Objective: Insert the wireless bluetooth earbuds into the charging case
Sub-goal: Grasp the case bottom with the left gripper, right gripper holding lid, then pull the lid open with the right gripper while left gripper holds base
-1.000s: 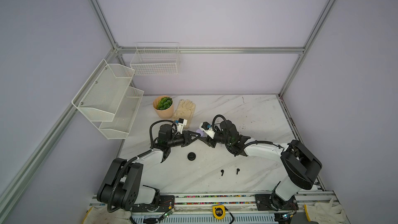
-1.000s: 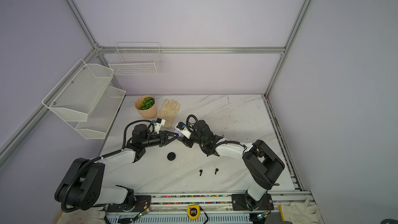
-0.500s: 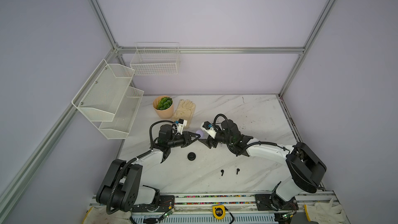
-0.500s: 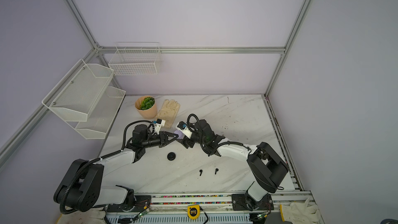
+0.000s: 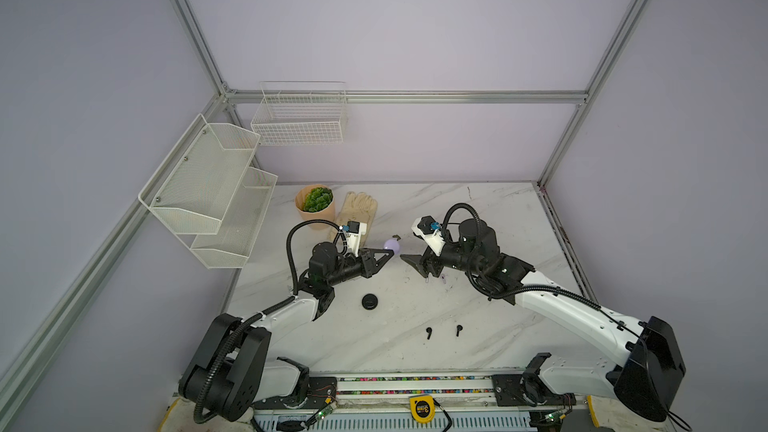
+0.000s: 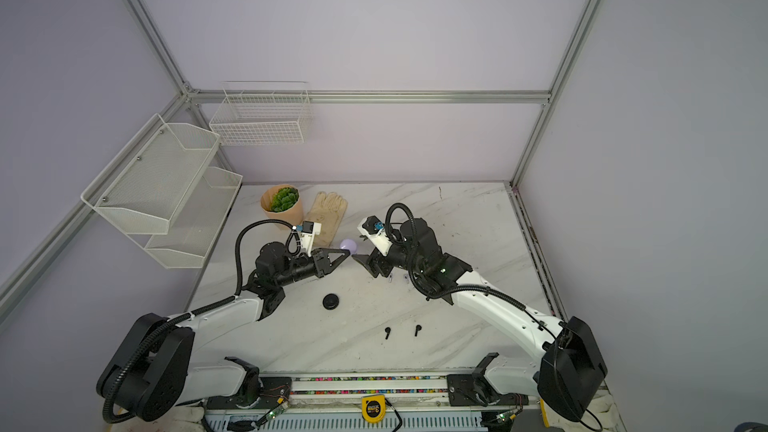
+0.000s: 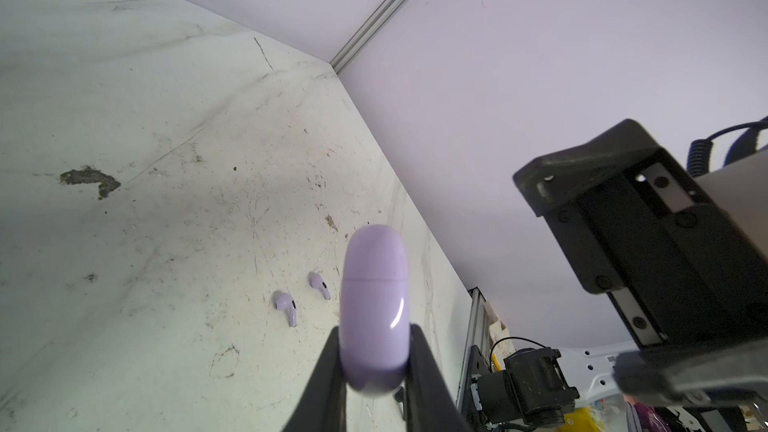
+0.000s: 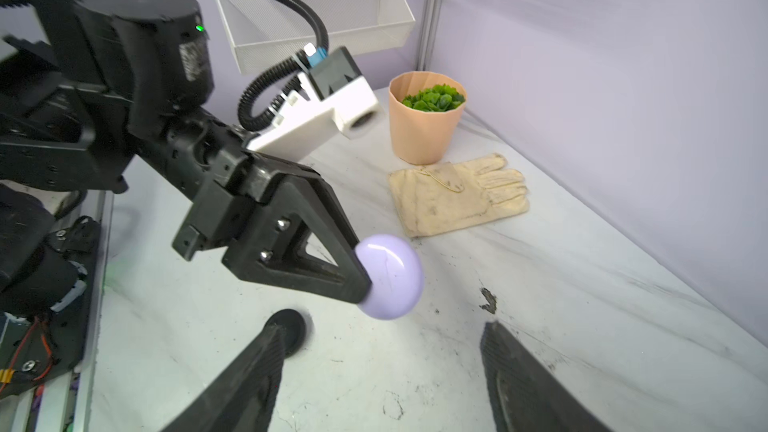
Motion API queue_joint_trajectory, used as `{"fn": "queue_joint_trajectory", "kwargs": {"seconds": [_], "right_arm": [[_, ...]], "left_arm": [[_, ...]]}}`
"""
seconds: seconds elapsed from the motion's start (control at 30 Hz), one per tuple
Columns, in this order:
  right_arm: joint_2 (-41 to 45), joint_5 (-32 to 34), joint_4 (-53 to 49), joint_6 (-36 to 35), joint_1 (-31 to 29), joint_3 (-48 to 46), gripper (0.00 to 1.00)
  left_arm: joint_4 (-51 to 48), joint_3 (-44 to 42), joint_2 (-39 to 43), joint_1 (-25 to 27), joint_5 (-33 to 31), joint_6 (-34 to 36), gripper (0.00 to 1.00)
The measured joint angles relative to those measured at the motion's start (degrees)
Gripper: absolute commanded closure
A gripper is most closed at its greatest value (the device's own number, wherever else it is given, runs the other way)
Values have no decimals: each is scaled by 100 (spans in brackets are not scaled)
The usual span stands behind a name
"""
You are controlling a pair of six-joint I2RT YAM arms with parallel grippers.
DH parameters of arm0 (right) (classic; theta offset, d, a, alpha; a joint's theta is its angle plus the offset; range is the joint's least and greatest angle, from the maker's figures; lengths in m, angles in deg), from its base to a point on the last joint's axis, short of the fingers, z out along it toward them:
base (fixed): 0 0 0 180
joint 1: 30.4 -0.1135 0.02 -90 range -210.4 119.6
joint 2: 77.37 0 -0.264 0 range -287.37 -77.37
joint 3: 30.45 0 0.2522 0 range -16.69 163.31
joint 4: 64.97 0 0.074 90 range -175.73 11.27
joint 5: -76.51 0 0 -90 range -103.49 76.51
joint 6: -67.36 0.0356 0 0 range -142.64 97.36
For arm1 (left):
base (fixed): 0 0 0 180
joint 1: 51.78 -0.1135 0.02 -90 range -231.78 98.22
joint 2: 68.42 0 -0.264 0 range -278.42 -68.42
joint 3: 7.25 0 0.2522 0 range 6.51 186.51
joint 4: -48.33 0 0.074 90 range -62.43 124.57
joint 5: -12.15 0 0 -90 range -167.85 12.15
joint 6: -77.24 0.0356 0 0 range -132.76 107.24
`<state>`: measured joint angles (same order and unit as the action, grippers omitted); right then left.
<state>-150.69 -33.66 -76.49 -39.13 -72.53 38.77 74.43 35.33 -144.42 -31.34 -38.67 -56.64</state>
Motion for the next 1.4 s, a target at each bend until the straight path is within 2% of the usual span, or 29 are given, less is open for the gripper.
{"fn": "queue_joint_trajectory", "kwargs": {"seconds": [0.23, 0.37, 0.5, 0.63, 0.93, 1.4], "right_arm": [[-203, -249, -186, -295, 138, 352, 21], [-398, -466, -400, -675, 269, 750, 21], [-758, -636, -785, -1104, 330, 1316, 21], [-925, -680, -1246, -1436, 339, 1504, 22], [-704, -557, -1731, -1757, 278, 1488, 22], [-940, -385, -1753, -1987, 0, 1556, 24]], "left_arm": [[1084, -273, -203, 57, -98, -87, 100], [2275, -940, -166, 223, -315, 164, 100], [2883, -1060, -291, 289, -111, 487, 100], [3357, -1062, -450, 321, 31, 726, 100], [3775, -1095, -518, 369, 2, 1049, 100], [3853, -1095, -708, 369, 2, 1054, 100]]}}
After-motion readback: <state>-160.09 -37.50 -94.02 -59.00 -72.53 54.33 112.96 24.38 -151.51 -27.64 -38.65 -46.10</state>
